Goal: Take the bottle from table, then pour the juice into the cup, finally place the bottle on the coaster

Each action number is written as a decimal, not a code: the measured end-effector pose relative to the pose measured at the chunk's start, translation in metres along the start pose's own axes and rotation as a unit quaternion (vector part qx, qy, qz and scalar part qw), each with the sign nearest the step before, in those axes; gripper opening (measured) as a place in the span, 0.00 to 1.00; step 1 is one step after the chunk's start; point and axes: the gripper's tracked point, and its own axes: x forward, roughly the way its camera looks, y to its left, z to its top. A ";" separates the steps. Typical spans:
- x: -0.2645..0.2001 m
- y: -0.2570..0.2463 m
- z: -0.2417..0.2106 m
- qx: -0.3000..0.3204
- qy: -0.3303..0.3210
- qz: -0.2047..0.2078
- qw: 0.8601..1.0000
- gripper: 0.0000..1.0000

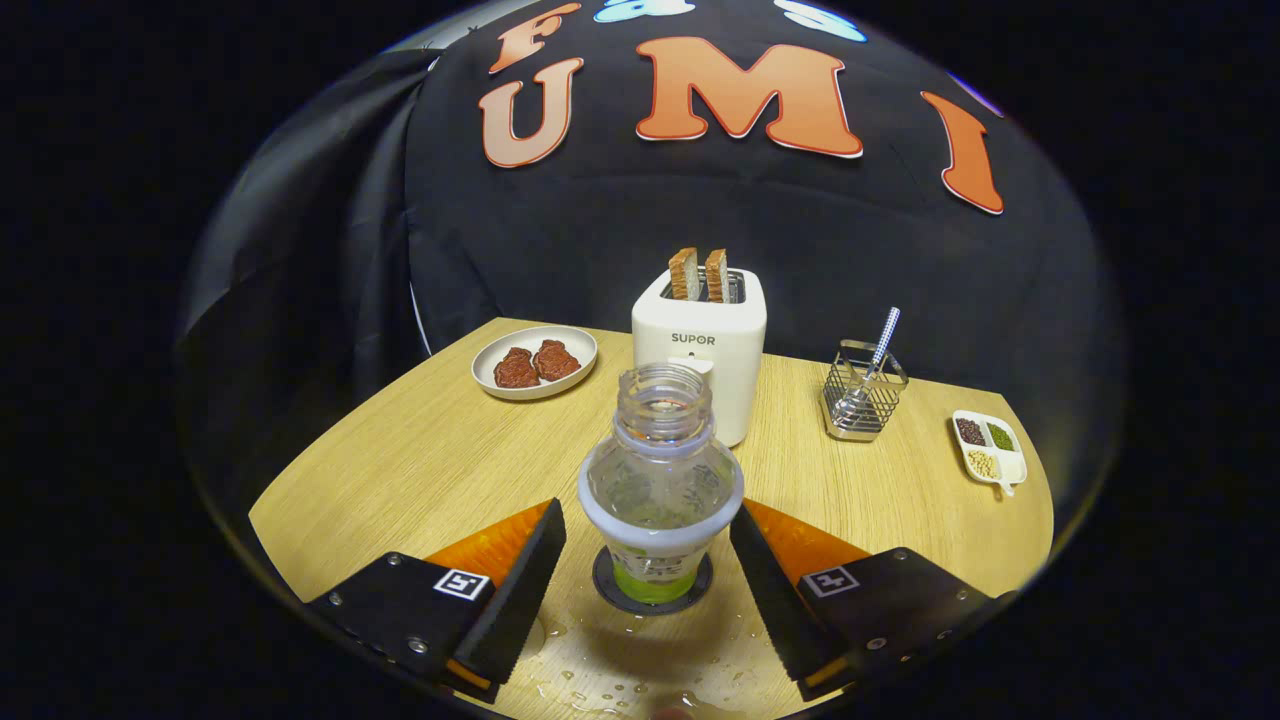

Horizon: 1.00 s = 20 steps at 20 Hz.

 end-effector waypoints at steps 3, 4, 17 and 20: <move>-0.026 -0.008 0.015 0.006 -0.015 -0.008 1.000 0.98; -0.037 -0.014 0.025 0.005 -0.025 -0.014 1.000 0.98; -0.241 -0.139 0.151 -0.014 -0.163 -0.171 0.972 0.98; -0.300 -0.166 0.171 -0.019 -0.191 -0.215 0.957 0.98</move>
